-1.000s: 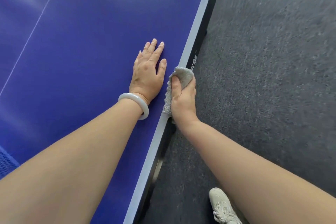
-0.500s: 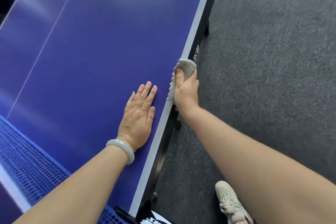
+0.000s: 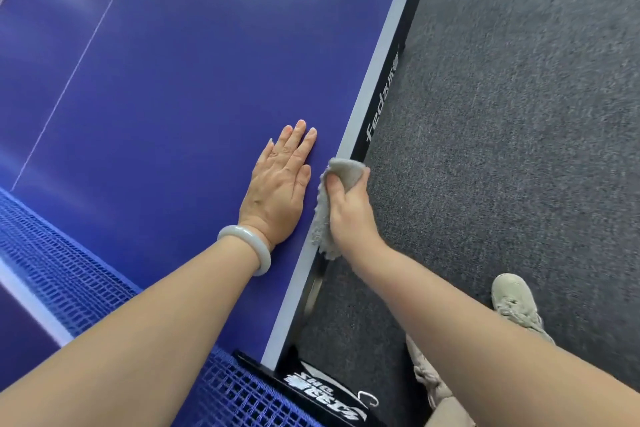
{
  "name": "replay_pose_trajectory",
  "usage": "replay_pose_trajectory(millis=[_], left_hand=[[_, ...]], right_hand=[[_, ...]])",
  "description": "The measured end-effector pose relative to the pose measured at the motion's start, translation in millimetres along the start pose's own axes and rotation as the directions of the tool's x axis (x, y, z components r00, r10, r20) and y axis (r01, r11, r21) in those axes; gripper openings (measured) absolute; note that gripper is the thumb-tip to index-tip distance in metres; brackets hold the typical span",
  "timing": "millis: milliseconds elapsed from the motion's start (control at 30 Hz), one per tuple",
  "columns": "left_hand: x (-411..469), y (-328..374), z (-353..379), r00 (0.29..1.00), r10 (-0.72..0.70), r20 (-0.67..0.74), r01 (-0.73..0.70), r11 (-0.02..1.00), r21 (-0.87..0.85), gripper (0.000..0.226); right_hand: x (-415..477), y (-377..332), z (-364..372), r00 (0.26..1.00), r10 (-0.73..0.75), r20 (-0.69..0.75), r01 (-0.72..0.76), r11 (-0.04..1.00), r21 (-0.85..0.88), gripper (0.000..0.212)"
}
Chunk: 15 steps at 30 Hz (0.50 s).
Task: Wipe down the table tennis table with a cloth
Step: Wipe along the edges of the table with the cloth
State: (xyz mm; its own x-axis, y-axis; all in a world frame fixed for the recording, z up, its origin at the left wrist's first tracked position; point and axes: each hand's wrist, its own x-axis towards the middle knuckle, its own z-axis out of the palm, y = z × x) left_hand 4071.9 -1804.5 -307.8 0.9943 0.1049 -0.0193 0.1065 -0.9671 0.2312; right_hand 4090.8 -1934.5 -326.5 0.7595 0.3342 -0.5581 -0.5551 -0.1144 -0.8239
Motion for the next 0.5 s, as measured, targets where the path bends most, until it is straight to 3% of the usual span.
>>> replay_pose_trajectory(millis=[100,167,233,267,333,433,500], left_hand=[[0.8,-0.4,0.6,1.000,0.007,-0.011,-0.007,1.000,0.002,0.049],[0.9,-0.4,1.6,1.000,0.006,-0.021,-0.005,1.000,0.007,0.049],[0.9,-0.7,2.2,1.000,0.009,-0.025,-0.009,1.000,0.010,0.049],[0.7,-0.8,2.2,1.000,0.010,-0.025,-0.010,1.000,0.009,0.049],[0.0,-0.6,1.8,1.000,0.009,-0.026,-0.009,1.000,0.007,0.049],[0.2,0.8,0.5,1.000,0.004,-0.030,-0.003,1.000,0.009,0.049],[0.4,1.6,1.0,1.000,-0.002,-0.030,0.003,1.000,0.011,0.050]], right_hand=[[-35.1,8.9,9.2,0.998,0.040,0.047,-0.036,0.996,-0.087,0.069],[-70.5,20.4,15.8,0.978,0.110,0.174,-0.070,0.972,-0.225,0.067],[-97.2,27.5,22.1,0.935,0.233,0.268,-0.145,0.939,-0.312,0.064],[-105.4,27.7,26.0,0.898,0.335,0.286,-0.251,0.923,-0.293,0.065],[-113.6,21.4,30.8,0.798,0.536,0.275,-0.501,0.844,-0.191,0.061],[-107.7,9.2,33.7,0.669,0.643,0.373,-0.728,0.667,0.156,0.005],[-95.3,0.4,28.2,0.646,0.662,0.380,-0.763,0.571,0.304,0.026]])
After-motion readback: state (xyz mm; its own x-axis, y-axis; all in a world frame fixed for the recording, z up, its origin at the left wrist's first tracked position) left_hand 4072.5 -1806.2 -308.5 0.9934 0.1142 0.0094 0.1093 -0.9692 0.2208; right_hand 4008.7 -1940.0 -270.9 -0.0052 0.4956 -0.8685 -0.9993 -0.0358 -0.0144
